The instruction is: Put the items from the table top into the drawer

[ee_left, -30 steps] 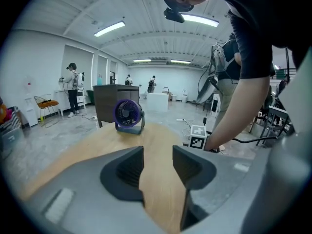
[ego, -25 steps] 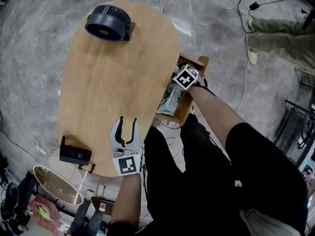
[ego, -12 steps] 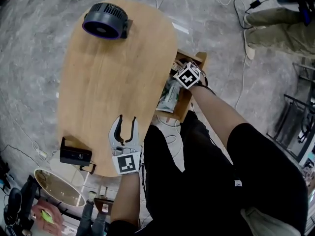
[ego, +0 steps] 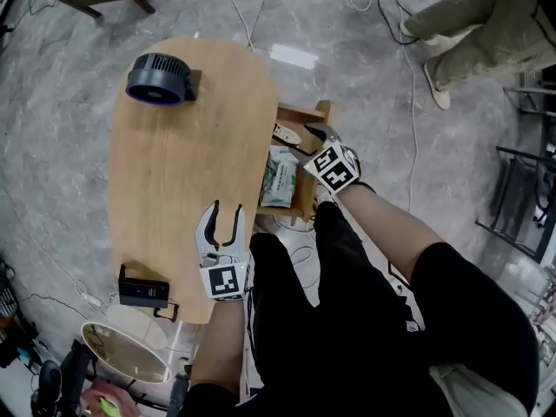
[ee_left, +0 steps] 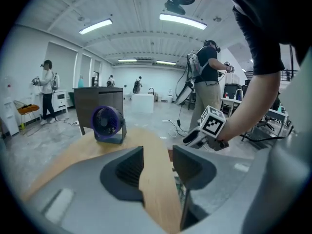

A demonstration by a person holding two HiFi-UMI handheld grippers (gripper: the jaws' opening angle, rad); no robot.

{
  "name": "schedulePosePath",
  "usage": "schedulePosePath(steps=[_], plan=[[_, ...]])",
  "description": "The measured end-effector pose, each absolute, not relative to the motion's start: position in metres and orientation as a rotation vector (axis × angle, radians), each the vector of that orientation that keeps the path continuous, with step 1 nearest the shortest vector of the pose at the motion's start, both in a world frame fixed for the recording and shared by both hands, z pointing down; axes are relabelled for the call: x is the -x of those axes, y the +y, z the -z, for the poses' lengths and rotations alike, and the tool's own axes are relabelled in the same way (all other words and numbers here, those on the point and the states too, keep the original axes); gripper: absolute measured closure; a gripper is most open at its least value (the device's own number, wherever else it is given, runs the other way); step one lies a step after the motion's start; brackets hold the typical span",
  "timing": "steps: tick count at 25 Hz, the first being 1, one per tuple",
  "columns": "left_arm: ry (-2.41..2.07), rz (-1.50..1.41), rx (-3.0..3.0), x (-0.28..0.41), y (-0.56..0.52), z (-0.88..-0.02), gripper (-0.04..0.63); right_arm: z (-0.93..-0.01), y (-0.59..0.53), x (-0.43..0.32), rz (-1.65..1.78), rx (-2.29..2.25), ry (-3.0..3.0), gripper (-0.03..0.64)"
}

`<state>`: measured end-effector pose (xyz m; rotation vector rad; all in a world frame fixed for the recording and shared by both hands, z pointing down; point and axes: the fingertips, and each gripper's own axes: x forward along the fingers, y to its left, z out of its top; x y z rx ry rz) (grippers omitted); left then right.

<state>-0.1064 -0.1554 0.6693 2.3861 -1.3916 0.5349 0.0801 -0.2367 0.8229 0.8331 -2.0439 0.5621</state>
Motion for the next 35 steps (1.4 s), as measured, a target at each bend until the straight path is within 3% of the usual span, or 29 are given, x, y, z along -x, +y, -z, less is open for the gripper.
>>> schedulePosePath(steps=[10,12,19,27,35], plan=[[-1.321,-0.647,-2.539,0.054,-0.18,-0.592,0.399,-0.633,-0.212,-0.112,-0.558,-1.009,-2.349,0.384],[-1.333,-0.64,-2.575,0.044,-0.191,-0.559,0.421,-0.582,-0.215,-0.121,-0.504,-1.046,-2.431,0.441],[-1.43,-0.58,-2.654,0.01,-0.216,-0.437,0.51,-0.423,-0.224,-0.155,-0.382,-1.125,-2.68,0.532],[-1.633,-0.461,-2.667,-0.034,-0.199,-0.298,0.578,-0.286,-0.216,-0.168,-0.285,-0.965,-2.917,0.582],[-1.763,-0.329,-2.591,-0.004,-0.16,-0.211,0.587,-0.213,-0.204,-0.117,-0.234,-0.71,-3.083,0.586]])
